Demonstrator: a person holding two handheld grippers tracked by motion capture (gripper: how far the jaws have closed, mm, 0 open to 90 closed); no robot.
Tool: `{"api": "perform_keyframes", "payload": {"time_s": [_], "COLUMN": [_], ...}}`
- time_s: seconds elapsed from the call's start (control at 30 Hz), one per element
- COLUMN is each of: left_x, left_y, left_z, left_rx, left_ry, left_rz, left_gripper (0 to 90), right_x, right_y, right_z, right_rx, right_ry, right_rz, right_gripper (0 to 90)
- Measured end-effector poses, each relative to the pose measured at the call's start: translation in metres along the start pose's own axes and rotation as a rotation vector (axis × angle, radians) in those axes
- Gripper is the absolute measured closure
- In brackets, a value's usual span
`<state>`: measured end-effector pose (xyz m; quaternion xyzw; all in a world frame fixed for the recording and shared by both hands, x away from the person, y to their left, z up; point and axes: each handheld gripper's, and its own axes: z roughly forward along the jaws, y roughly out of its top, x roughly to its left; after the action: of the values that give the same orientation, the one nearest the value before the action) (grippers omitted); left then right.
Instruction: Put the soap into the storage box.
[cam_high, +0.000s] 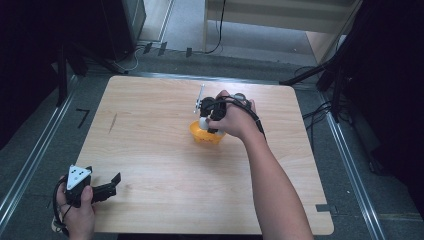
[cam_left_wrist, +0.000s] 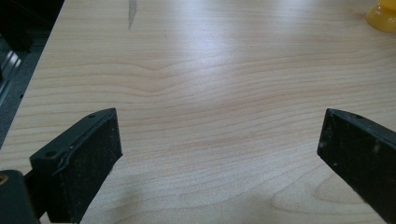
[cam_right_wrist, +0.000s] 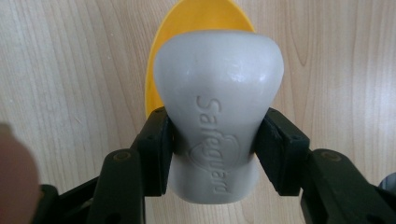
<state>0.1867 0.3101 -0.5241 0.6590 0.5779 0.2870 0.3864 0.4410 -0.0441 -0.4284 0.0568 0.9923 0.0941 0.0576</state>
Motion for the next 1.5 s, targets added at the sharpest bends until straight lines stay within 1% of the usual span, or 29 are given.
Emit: {"api": "perform_keyframes", "payload": {"time_s": [0.07, 0.1, 0.2, 0.27, 0.33, 0.4, 0.47, 0.6, 0.67, 0.77, 0.83, 0.9, 0.97, 1.03, 1.1, 1.17, 1.2, 1.23, 1.3, 1.33, 1.37, 1.43, 1.5], "left_x": [0.0, 0.0, 0.0, 0.0, 0.0, 0.0, 0.0, 0.0, 0.0, 0.0, 0.0, 0.0, 0.0, 0.0, 0.0, 0.0, 0.0, 0.0, 0.0, 0.0, 0.0, 0.0, 0.0], "left_y": [0.0, 0.0, 0.0, 0.0, 0.0, 0.0, 0.0, 0.0, 0.0, 0.0, 0.0, 0.0, 0.0, 0.0, 0.0, 0.0, 0.0, 0.0, 0.0, 0.0, 0.0, 0.0, 0.0], "left_z": [0.0, 0.0, 0.0, 0.0, 0.0, 0.0, 0.0, 0.0, 0.0, 0.0, 0.0, 0.0, 0.0, 0.0, 0.0, 0.0, 0.0, 0.0, 0.0, 0.0, 0.0, 0.001, 0.001], "left_rx": [0.0, 0.0, 0.0, 0.0, 0.0, 0.0, 0.0, 0.001, 0.0, 0.001, 0.001, 0.001, 0.001, 0.001, 0.002, 0.002, 0.002, 0.002, 0.002, 0.002, 0.003, 0.005, 0.009], "left_ry": [0.0, 0.0, 0.0, 0.0, -0.001, -0.001, -0.001, -0.001, -0.002, -0.002, -0.002, -0.001, -0.001, -0.001, -0.002, -0.002, -0.002, -0.002, -0.002, -0.002, -0.001, 0.001, 0.003], "left_rz": [0.0, 0.0, 0.0, 0.0, 0.001, 0.001, 0.0, 0.001, 0.001, 0.001, 0.0, 0.0, -0.001, -0.001, 0.0, -0.001, -0.001, -0.001, -0.001, -0.001, -0.001, 0.001, 0.004], "left_gripper": [0.0, 0.0, 0.0, 0.0, 0.0, 0.0, 0.0, 0.0, 0.0, 0.0, 0.0, 0.0, 0.0, 0.0, 0.0, 0.0, 0.0, 0.0, 0.0, 0.0, 0.0, 0.0, 0.0], "right_x": [-0.001, -0.001, -0.002, -0.002, -0.003, -0.002, -0.003, -0.003, -0.003, -0.003, -0.004, -0.005, -0.006, -0.005, -0.006, -0.005, -0.005, -0.005, -0.004, -0.004, -0.004, -0.002, -0.001], "right_y": [0.001, 0.001, 0.002, 0.003, 0.004, 0.005, 0.005, 0.006, 0.006, 0.007, 0.006, 0.005, 0.005, 0.005, 0.004, 0.002, 0.001, -0.001, -0.004, -0.006, -0.008, -0.013, -0.018], "right_z": [0.003, 0.005, 0.009, 0.011, 0.012, 0.013, 0.015, 0.018, 0.019, 0.02, 0.021, 0.019, 0.016, 0.013, 0.013, 0.011, 0.01, 0.009, 0.007, 0.006, 0.006, 0.005, 0.005], "right_rx": [0.003, 0.008, 0.015, 0.019, 0.012, 0.019, 0.018, 0.026, 0.027, 0.029, 0.032, -0.014, -0.037, -0.034, -0.041, -0.041, -0.061, -0.066, -0.074, -0.085, -0.099, -0.096, -0.097], "right_ry": [0.005, 0.007, 0.009, 0.014, 0.012, 0.014, 0.016, 0.019, 0.02, 0.025, 0.043, 0.069, 0.066, 0.065, 0.061, 0.054, 0.054, 0.056, 0.044, 0.047, 0.048, 0.044, 0.036], "right_rz": [-0.013, -0.008, -0.011, -0.002, -0.011, -0.005, -0.013, -0.007, -0.013, -0.004, 0.006, 0.025, 0.033, 0.041, 0.023, 0.043, 0.043, 0.047, 0.058, 0.069, 0.068, 0.085, 0.083], "right_gripper": [50.7, 50.7, 50.7, 50.7, 50.7, 50.7, 50.6, 50.6, 50.6, 50.3, 49.8, 44.8, 44.6, 44.8, 44.9, 44.8, 44.7, 44.2, 42.6, 41.7, 41.0, 39.4, 38.4]}}
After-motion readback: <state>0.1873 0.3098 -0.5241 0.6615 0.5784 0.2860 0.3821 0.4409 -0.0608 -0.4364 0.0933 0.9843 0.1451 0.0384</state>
